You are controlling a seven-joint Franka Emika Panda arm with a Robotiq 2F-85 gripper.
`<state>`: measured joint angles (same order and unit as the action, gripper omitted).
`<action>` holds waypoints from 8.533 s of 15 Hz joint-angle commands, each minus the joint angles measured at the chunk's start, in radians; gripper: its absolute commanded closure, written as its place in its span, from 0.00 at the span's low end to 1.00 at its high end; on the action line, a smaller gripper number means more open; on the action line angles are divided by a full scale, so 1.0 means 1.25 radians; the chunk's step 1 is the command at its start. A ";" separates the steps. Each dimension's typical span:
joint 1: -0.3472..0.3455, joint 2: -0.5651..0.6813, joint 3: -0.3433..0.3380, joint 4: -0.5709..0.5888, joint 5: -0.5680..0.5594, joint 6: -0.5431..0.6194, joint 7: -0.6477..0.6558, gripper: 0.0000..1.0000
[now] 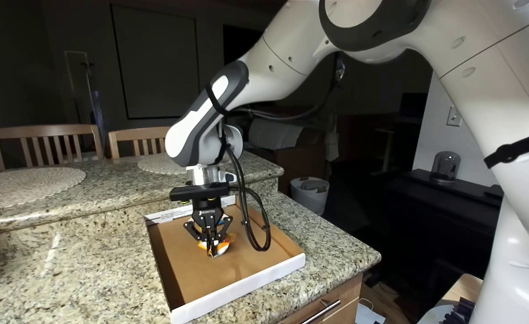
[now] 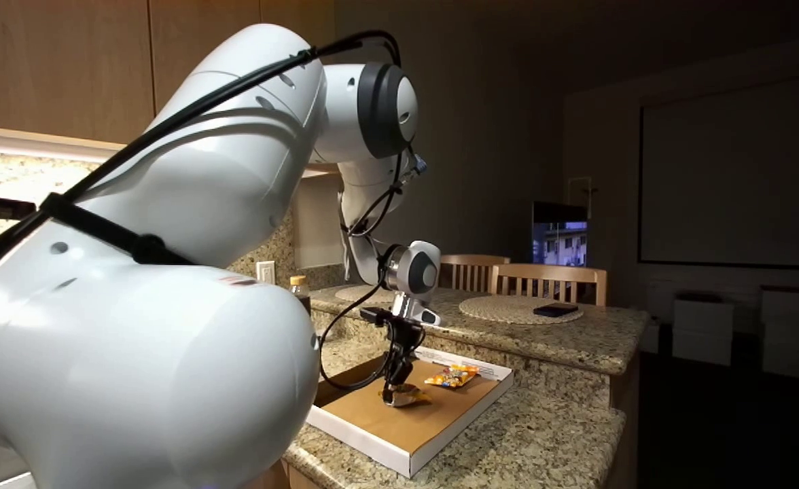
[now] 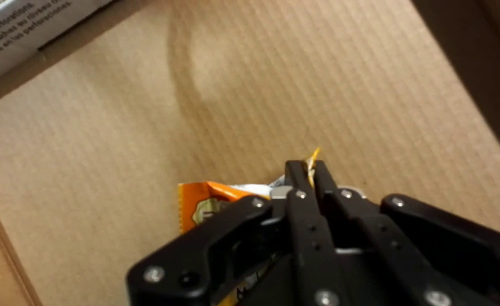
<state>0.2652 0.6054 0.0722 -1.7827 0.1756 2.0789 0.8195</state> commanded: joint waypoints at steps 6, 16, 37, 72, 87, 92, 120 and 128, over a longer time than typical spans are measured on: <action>-0.025 -0.086 0.018 -0.064 0.072 0.020 -0.046 0.94; 0.018 -0.294 0.016 -0.159 -0.025 0.086 -0.007 0.93; 0.008 -0.212 0.023 0.048 -0.220 0.085 0.092 0.95; -0.034 0.169 0.005 0.626 -0.092 -0.108 0.084 0.02; -0.058 0.029 -0.011 0.242 0.012 -0.087 0.104 0.00; -0.034 0.047 -0.037 0.196 -0.008 -0.049 0.151 0.00; 0.009 0.193 -0.087 0.338 -0.076 -0.012 0.234 0.74; 0.002 0.191 -0.090 0.332 -0.071 -0.013 0.245 0.99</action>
<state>0.2742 0.8405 -0.0418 -1.3674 0.0962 2.0735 1.0892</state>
